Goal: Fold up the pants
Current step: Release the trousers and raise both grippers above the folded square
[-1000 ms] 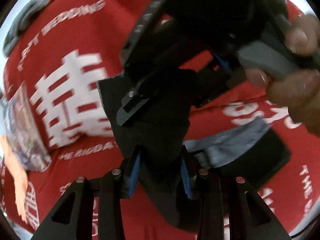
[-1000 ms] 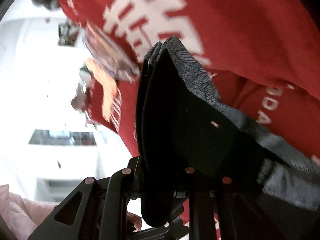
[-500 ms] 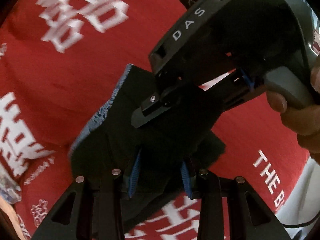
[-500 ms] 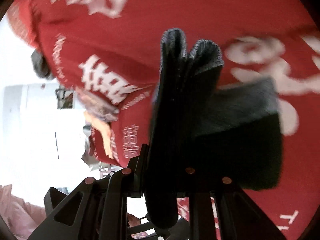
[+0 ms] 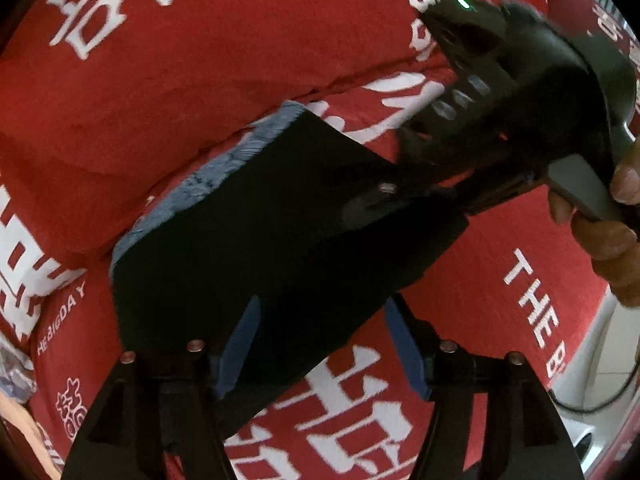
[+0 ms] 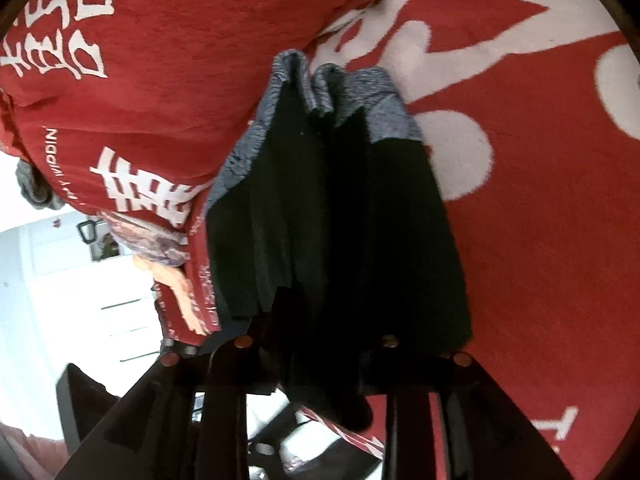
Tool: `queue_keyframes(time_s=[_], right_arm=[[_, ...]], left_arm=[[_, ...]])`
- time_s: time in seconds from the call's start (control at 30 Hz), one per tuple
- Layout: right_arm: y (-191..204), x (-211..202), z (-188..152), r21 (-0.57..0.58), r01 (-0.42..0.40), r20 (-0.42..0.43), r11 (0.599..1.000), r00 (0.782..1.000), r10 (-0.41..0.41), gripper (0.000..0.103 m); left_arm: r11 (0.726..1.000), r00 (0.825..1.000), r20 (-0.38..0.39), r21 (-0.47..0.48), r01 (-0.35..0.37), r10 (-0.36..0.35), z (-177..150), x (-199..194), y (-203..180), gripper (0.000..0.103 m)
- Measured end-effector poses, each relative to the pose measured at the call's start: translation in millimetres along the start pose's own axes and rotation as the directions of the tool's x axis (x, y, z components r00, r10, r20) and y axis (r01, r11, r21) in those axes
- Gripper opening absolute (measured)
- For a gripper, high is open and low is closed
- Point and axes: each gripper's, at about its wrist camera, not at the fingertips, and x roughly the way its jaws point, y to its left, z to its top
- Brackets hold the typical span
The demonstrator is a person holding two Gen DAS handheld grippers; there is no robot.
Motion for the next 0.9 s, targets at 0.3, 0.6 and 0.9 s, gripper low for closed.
queue_keyframes(time_s=[0.3,0.6,0.9], right_arm=[[17,-37,-21,-0.076,0.288,0.088,0.955,0.956,-0.281,0.036],[85,-10,-31,-0.281,0.414,0.165,0.866,0.909,-0.382,0.034],[59,15,-51,-0.248,0.522,0.141,0.816,0.853,-0.503,0.034]], left_arm=[[0.953,0.989,-0.09,-0.268,-0.141,0.121,-12,-1,107,0.066],[0.902,0.964,-0.26,-0.401,-0.16,0.056,-57,37,140,0.067],[0.885,0.968,-0.252,-0.453,-0.108,-0.011,-63,32,145,0.082]])
